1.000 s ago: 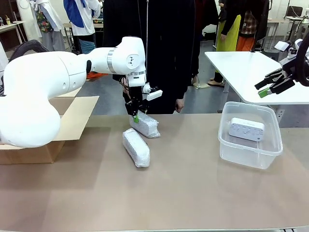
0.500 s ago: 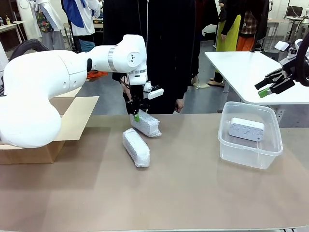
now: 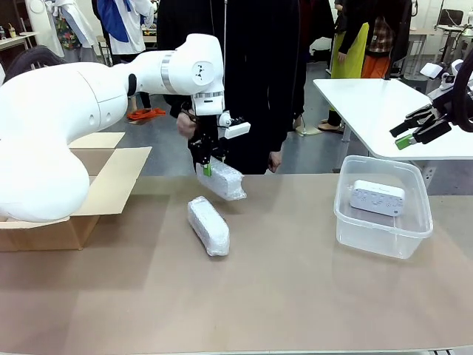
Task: Separate and place wrapped and unwrapped clocks.
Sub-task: Pick up the Digital clock indicated by the person, then if the picked Digital clock is wrapped, place it in the Package Box ; if not, place it in the Organizing box.
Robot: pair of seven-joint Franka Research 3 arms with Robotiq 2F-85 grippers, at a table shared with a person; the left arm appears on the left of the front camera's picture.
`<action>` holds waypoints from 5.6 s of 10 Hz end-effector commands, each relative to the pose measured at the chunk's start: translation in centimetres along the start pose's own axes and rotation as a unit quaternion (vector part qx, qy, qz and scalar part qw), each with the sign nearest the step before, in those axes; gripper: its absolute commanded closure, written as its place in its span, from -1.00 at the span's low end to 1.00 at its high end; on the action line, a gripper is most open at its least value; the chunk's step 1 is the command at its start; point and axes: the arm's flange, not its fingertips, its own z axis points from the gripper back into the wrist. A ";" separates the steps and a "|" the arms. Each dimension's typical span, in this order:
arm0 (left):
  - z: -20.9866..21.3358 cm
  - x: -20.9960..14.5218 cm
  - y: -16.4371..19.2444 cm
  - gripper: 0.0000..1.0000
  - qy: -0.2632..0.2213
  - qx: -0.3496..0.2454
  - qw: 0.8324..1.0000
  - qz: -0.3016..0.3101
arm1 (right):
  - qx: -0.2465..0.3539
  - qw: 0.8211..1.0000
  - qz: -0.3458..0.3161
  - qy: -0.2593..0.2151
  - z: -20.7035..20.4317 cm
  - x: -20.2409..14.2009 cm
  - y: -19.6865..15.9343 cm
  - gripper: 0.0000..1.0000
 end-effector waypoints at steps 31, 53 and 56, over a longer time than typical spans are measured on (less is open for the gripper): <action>7.3 1.0 -2.4 0.26 0.014 0.039 0.999 0.036 | 0.000 1.000 -0.001 0.000 0.0 0.0 0.0 -1.00; 7.5 -7.6 -25.1 1.00 -0.122 0.177 0.814 0.540 | 0.000 1.000 -0.001 0.000 0.0 0.0 0.0 -1.00; 8.0 -8.6 -27.5 0.31 -0.127 0.198 0.790 0.567 | 0.000 1.000 -0.001 0.000 0.0 0.0 0.0 -1.00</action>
